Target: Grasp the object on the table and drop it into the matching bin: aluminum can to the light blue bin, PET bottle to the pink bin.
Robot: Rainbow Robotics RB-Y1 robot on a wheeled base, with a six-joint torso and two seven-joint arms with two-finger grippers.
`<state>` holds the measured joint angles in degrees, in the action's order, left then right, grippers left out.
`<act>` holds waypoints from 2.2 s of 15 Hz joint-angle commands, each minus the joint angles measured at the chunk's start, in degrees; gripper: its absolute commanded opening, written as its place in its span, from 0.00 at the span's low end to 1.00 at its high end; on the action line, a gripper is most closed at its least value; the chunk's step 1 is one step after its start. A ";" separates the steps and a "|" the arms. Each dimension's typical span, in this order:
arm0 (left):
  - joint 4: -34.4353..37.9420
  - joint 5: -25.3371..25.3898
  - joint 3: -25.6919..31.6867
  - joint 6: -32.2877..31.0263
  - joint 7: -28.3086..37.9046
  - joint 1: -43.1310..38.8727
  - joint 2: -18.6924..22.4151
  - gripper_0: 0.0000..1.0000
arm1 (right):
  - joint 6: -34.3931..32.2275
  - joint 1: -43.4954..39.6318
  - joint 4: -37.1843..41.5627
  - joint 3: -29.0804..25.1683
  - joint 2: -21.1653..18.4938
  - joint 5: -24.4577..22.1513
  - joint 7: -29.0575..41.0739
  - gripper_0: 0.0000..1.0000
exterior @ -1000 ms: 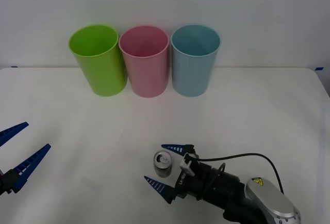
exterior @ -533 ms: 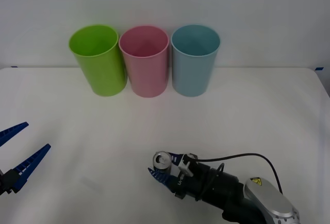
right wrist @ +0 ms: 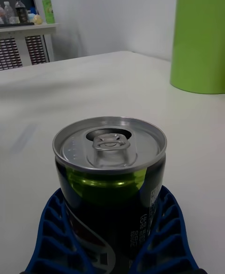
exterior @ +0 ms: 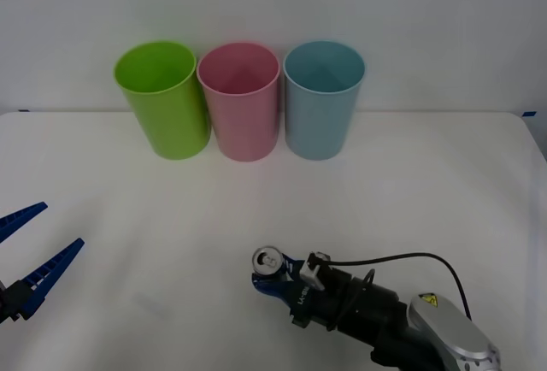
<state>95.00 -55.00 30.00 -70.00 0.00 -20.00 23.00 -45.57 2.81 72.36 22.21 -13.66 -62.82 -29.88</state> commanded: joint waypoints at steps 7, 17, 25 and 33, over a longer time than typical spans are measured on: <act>0.00 0.00 0.00 0.00 0.00 0.00 0.00 1.00 | 6.02 -8.96 19.39 -1.46 -8.49 6.04 3.51 0.00; 0.00 0.00 0.00 0.00 0.00 0.00 0.00 1.00 | 11.91 -18.54 43.39 -15.61 -12.09 3.40 24.87 0.00; 0.00 0.00 0.00 0.00 0.00 0.00 0.00 1.00 | 16.74 -10.89 47.52 -20.71 -14.02 -1.61 39.02 0.00; 0.00 0.00 0.00 0.00 0.00 0.00 0.00 1.00 | 17.45 7.12 34.25 -19.31 -11.74 -8.46 44.99 0.00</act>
<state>95.00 -55.00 30.00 -70.00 0.00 -20.00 23.00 -28.12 8.16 108.21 2.81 -26.18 -70.30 14.88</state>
